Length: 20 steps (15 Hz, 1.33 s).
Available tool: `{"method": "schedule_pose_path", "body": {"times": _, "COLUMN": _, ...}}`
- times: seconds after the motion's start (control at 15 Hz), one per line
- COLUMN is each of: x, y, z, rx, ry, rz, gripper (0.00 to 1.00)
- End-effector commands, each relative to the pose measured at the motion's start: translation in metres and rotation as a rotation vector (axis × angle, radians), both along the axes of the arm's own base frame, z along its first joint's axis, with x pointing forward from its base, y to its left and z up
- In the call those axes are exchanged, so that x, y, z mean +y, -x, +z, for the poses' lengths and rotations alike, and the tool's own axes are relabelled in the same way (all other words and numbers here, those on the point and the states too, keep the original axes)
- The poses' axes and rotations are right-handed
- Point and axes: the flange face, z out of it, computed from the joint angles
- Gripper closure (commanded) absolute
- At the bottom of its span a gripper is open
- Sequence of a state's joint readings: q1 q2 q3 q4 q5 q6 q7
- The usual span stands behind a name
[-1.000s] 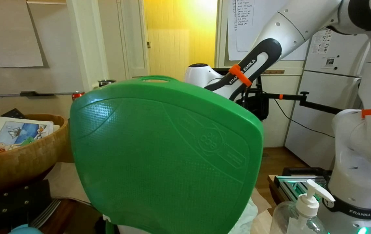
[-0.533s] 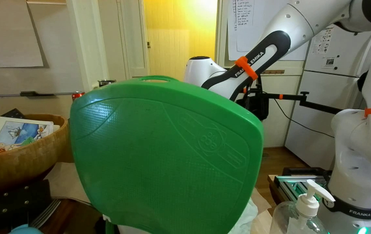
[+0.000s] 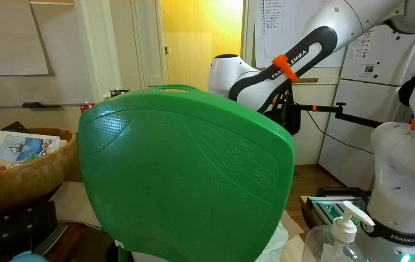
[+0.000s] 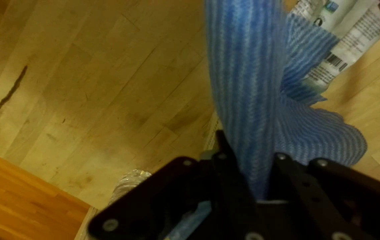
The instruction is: Pick up the blue cloth and put it in the bin
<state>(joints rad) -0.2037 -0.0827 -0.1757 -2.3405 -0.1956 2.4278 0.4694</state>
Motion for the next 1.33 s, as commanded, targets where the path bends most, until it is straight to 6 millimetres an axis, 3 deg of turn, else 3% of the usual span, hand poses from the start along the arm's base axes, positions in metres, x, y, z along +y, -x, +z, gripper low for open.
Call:
{"method": "schedule_pose_path", "body": {"times": 0.0, "x": -0.004, "y": 0.011, "z": 0.005, "rx": 0.016, "ry": 0.020, "rz": 0.017, "gripper": 0.48}}
{"method": "schedule_pose_path", "body": {"times": 0.4, "x": -0.015, "y": 0.011, "z": -0.004, "rx": -0.025, "ry": 0.023, "rz": -0.007, "gripper": 0.02}}
{"method": "schedule_pose_path", "body": {"times": 1.27, "x": -0.026, "y": 0.001, "z": -0.028, "rx": -0.272, "ry": -0.035, "rz": -0.161, "gripper": 0.00}}
